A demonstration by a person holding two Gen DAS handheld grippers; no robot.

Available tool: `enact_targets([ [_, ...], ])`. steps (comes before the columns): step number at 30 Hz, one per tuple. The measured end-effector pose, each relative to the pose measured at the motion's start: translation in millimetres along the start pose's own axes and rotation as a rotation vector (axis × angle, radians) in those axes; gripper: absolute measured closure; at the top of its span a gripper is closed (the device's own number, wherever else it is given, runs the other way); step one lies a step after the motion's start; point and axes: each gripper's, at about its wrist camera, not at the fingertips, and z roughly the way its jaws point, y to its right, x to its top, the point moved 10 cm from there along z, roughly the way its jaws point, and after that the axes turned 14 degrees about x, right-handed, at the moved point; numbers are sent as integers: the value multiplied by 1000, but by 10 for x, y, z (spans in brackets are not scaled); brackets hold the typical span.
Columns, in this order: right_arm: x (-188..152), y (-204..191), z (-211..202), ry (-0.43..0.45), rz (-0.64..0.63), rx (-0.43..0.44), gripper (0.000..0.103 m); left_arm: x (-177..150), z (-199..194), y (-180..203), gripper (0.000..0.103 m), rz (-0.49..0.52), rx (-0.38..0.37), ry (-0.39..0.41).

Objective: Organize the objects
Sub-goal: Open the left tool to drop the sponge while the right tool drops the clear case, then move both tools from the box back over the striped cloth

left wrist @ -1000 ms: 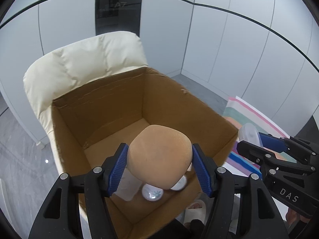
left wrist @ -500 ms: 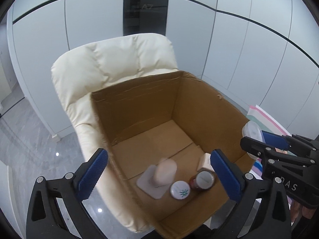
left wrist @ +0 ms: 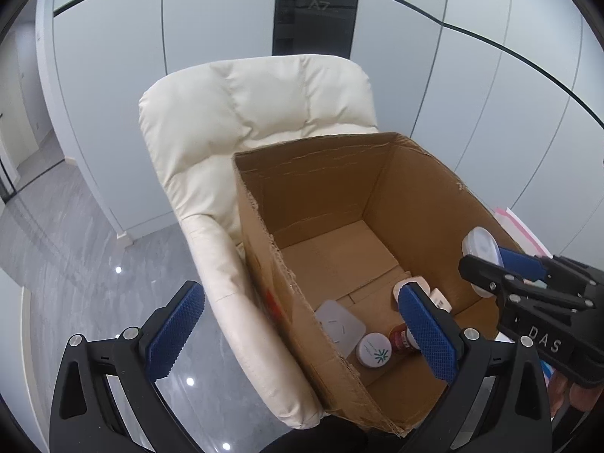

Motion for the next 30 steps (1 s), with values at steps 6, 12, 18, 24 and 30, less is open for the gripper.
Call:
enact_targets([
  [6, 20, 29, 31, -3, 3, 12, 50, -47, 37, 17, 0, -1, -4, -24],
  [12, 57, 91, -71, 37, 12, 0, 22, -53, 27, 81, 0, 11, -3, -19],
  [18, 25, 334, -232, 55, 48, -32, 8, -18, 50, 215, 0, 19, -12, -17],
  [24, -31, 596, -383, 75, 69, -76, 1, 11, 55, 444, 0, 36, -21, -16],
  [30, -122, 854, -570, 92, 98, -122, 1, 42, 1, 760, 0, 89, -48, 3],
])
